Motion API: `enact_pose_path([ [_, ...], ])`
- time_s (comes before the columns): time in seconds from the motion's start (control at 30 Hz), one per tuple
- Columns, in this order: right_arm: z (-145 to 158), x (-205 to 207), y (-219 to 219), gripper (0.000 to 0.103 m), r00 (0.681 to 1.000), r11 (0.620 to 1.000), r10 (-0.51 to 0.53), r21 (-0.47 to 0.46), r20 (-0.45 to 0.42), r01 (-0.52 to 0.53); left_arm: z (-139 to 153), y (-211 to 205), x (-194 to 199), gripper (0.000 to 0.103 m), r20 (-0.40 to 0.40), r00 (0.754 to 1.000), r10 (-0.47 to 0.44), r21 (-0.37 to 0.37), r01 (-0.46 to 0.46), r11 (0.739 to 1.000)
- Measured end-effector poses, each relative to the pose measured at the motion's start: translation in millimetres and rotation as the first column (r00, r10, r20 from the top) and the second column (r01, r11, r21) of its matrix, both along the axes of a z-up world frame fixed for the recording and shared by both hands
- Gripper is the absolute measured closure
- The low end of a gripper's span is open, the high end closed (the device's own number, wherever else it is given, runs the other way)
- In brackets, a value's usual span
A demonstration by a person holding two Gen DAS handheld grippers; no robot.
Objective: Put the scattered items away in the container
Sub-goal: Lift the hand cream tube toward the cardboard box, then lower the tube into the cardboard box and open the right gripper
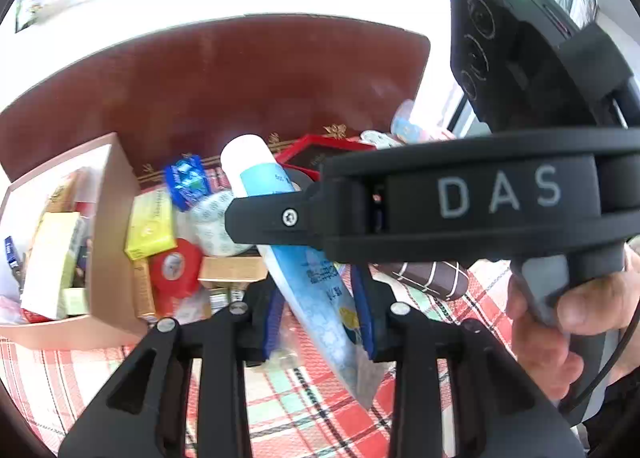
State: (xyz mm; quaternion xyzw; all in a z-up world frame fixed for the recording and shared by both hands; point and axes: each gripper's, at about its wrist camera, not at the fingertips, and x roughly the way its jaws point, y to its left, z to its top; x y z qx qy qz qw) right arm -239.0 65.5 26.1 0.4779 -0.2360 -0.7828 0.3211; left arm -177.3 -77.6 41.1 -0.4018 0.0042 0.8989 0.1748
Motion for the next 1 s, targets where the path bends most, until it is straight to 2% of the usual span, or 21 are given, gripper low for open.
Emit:
enact_pose_path([
  [0.27, 30.7, -16.3, -58.4, 0.067, 0.998, 0.999, 0.051, -0.009, -0.029, -0.051, 29.0, -61.1, -2.5, 0.074, -0.022, 0.998, 0.060, -0.004, -0.061, 0.998],
  [0.5, 43.0, -54.2, -137.9, 0.067, 0.991, 0.991, 0.129, -0.017, -0.031, -0.129, 38.1, -147.3, -20.9, 0.074, -0.020, 0.989, 0.145, -0.012, -0.145, 0.989],
  [0.8, 15.8, -103.0, -260.8, 0.067, 0.967, 0.967, 0.256, -0.016, 0.004, -0.256, 7.9, -268.3, -46.7, 0.074, 0.040, 0.961, 0.273, -0.006, -0.273, 0.962],
  [1.0, -15.8, -122.1, -320.7, 0.067, 0.949, 0.950, 0.312, -0.005, 0.038, -0.313, -21.0, -319.0, -44.2, 0.072, 0.070, 0.937, 0.342, -0.022, -0.341, 0.940],
])
